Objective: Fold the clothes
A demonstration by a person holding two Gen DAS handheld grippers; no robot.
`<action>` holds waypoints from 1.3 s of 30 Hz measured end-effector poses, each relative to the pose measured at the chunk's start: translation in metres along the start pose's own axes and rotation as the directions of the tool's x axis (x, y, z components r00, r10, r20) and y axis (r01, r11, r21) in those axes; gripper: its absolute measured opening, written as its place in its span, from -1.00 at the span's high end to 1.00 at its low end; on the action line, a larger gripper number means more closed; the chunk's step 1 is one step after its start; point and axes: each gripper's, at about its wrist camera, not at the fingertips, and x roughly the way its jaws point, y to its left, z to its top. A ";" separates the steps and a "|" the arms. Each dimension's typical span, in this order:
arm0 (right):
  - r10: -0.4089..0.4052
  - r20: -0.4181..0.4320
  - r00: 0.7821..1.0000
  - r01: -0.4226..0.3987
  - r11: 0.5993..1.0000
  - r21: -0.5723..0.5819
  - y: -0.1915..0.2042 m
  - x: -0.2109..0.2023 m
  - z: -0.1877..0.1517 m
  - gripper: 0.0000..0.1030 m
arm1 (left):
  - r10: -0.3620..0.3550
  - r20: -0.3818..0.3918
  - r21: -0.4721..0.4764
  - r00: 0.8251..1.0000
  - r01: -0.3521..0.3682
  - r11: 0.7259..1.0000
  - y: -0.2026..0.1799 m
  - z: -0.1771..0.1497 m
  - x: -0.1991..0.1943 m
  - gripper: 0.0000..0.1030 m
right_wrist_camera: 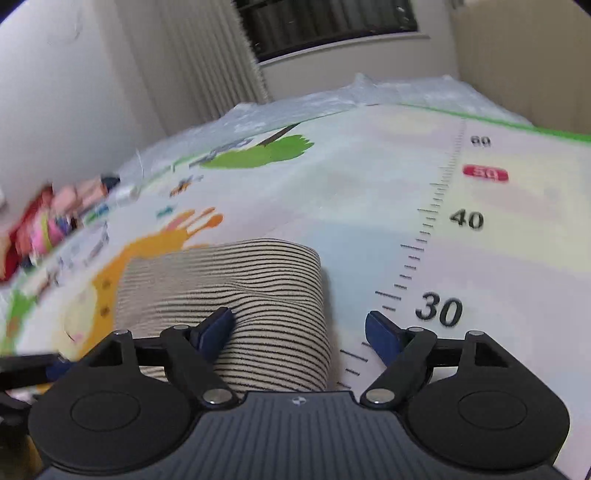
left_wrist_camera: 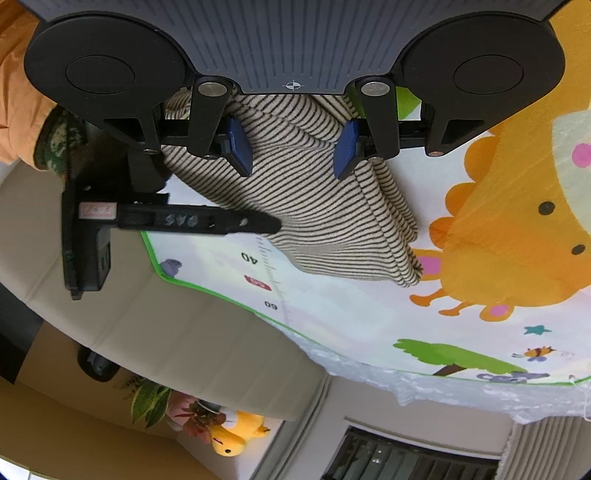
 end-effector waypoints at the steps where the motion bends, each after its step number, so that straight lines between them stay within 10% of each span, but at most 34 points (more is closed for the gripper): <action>1: 0.003 0.011 1.000 -0.003 1.000 0.005 0.000 -0.005 -0.001 -0.53 | -0.003 0.000 0.001 1.000 0.003 1.000 0.000 0.000 0.000 -0.04; 7: 0.048 0.089 0.995 -0.036 0.990 -0.139 0.028 -0.068 -0.018 -0.53 | -0.006 0.012 -0.011 1.000 0.006 1.000 0.003 -0.003 -0.001 -0.04; 18: -0.043 0.033 0.999 0.048 0.986 -0.162 0.027 -0.057 -0.061 -0.80 | 0.042 0.001 0.010 0.999 -0.042 0.999 -0.008 -0.003 -0.004 -0.10; 23: -0.017 0.020 1.000 0.019 0.994 -0.107 0.017 -0.050 -0.062 -0.89 | 0.121 -0.033 -0.005 0.992 -0.121 0.993 -0.009 -0.005 -0.003 -0.54; 32: 0.020 0.041 0.999 -0.018 0.998 -0.052 0.006 -0.047 -0.070 -0.93 | 0.152 0.074 0.025 0.986 -0.155 0.988 -0.030 0.010 -0.024 -0.33; 39: 0.016 0.075 0.997 -0.012 0.998 -0.059 0.009 -0.055 -0.074 -0.93 | 0.021 0.127 0.043 0.992 -0.027 0.999 -0.038 0.041 -0.007 -0.08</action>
